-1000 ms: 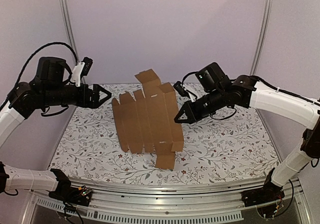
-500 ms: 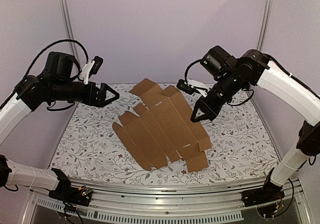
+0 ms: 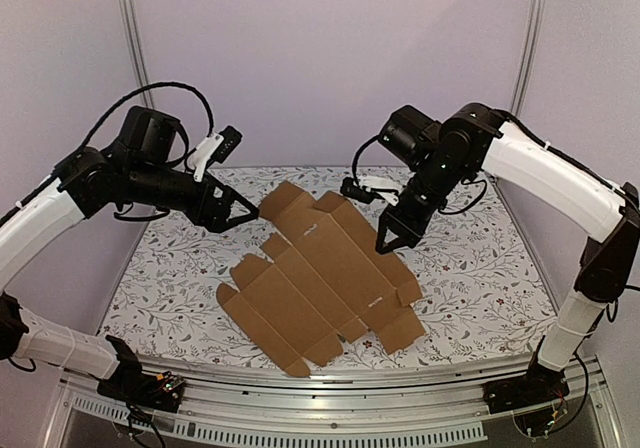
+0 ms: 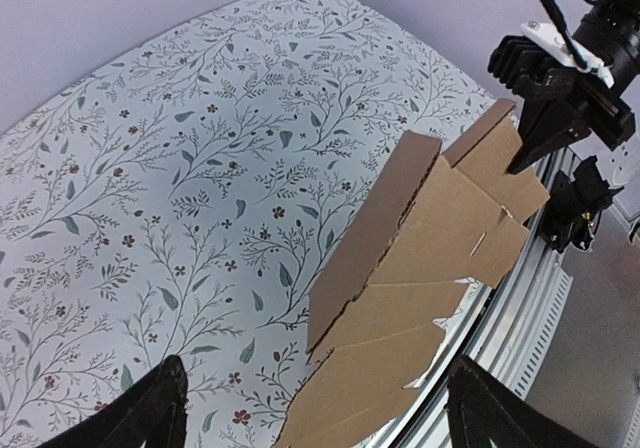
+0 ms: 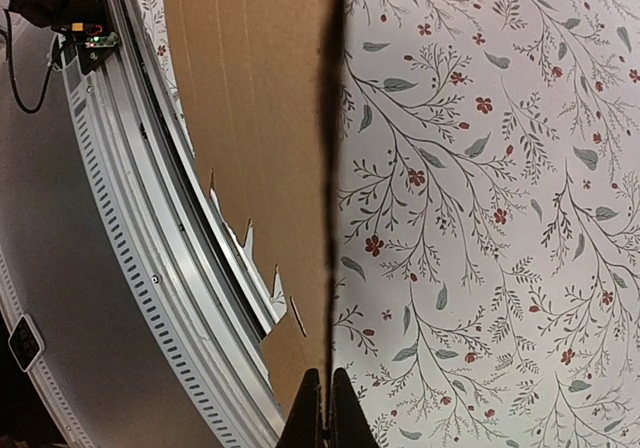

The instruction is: Fold the paper box

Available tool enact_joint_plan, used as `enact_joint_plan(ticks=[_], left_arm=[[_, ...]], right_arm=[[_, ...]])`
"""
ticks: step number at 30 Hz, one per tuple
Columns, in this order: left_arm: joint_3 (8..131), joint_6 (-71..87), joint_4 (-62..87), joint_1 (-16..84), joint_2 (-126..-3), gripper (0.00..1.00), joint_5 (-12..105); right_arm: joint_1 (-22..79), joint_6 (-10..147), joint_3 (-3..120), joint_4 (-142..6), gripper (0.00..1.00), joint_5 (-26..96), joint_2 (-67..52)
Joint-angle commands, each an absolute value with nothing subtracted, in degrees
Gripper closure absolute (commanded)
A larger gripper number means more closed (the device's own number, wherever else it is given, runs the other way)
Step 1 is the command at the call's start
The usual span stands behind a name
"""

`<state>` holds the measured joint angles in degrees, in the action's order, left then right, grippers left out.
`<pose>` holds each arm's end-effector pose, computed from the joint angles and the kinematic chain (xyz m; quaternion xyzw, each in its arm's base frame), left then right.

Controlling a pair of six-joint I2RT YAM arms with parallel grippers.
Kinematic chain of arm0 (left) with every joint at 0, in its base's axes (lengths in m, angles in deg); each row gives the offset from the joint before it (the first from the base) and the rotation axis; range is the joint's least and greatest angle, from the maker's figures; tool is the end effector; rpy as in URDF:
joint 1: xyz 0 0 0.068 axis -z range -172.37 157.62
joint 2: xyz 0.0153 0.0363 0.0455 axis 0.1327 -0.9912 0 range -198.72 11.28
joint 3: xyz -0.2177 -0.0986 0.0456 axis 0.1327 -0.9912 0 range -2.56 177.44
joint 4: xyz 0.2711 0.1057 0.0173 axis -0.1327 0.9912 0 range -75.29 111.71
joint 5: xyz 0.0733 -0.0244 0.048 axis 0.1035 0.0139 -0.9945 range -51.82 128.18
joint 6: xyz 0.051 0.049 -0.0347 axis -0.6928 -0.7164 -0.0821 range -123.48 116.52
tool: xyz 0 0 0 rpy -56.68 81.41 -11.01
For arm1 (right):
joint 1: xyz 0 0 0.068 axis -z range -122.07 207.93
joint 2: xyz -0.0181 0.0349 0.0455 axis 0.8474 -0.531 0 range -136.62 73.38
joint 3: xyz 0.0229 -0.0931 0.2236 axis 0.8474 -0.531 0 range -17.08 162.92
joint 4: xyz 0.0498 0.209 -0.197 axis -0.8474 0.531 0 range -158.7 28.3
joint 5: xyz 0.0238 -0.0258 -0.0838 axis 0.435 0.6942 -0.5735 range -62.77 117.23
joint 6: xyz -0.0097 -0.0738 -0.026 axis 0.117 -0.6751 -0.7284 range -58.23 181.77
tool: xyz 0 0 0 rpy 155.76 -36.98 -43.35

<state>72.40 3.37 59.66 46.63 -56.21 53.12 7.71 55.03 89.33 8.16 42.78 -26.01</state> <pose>0.2283 -0.2073 0.3397 0.3015 0.8385 -0.2782 0.3586 0.2251 0.2985 0.3066 -0.4860 0.8462 0.1879 0.1118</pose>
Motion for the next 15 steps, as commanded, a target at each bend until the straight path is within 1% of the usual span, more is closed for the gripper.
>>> enact_joint_plan(ticks=[1,4,9,11,15], left_arm=[[74.3,-0.9,61.0,49.5,-57.4,0.16,48.7],[76.0,-2.2,61.9,51.7,-58.6,0.18,43.4],[79.1,-4.1,63.6,54.1,-62.2,0.27,38.4],[79.7,-5.4,63.7,55.1,-63.2,0.33,35.8],[80.2,-6.5,63.8,55.9,-64.3,0.44,34.8]], right_arm=[[7.9,53.5,91.7,13.6,1.0,43.2,-27.6],[7.7,52.9,92.5,14.0,1.0,43.5,-28.7],[7.1,52.1,93.5,14.1,1.0,44.0,-29.8],[6.9,51.7,93.9,14.2,1.0,44.1,-30.1],[6.6,51.3,94.8,14.5,1.0,44.1,-30.6]])
